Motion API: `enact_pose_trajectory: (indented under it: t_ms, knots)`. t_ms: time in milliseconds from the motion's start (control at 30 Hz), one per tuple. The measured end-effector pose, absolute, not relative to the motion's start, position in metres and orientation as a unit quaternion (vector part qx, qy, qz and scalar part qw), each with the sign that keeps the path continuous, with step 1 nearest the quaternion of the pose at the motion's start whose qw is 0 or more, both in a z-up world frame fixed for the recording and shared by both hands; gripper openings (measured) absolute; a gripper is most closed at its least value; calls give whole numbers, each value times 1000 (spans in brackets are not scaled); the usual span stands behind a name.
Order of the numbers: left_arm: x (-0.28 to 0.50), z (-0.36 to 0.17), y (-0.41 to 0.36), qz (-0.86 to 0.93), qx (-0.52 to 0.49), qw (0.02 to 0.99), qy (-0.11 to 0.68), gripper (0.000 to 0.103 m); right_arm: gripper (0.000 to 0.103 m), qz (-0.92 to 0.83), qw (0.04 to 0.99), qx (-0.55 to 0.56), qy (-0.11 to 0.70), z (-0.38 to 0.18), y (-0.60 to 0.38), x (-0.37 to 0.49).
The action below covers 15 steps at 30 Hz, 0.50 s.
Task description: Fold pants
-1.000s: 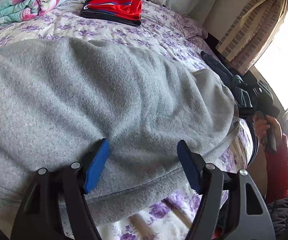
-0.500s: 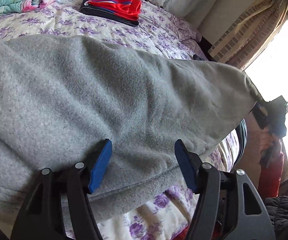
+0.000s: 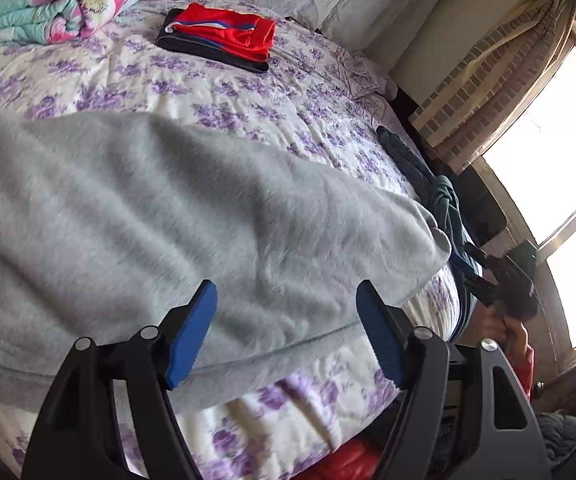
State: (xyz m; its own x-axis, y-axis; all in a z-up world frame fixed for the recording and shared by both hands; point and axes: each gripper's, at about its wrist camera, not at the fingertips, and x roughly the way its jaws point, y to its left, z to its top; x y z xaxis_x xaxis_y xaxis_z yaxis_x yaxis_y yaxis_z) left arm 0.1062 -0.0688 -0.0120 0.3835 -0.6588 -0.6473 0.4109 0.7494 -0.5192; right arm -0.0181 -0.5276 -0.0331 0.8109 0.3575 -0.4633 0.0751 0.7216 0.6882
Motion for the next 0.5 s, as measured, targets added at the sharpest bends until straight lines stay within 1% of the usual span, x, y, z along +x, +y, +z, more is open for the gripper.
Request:
enact_pose_trajectory:
  t_ms: [100,167,200,233,267,300,367,400,500]
  knots:
    - [116,-13,-85,-311,-122,825,455,71,46,91,910,281,290,-11,-493,-20]
    - [121,-24,-96,-294,-92,827,471,73,46,126,928,211,280,4,-454,-15]
    - [125,-36,-100,-278,-77,823,489,73,48,145,931,186,278,8,-436,-10]
    - [126,-45,-101,-276,-76,820,495,73,52,168,931,162,280,11,-418,-4]
    - [122,-48,-100,-280,-71,825,487,73,54,189,929,139,285,11,-400,4]
    - [115,-47,-102,-282,-43,830,479,73,55,201,927,118,293,10,-384,13]
    - [105,-46,-101,-279,-16,833,477,73,55,209,922,73,317,-1,-355,31]
    - [100,-47,-98,-279,-14,832,480,73,55,216,913,45,344,-13,-339,42]
    - [89,-48,-86,-283,-17,829,481,73,58,243,872,16,426,-53,-315,50]
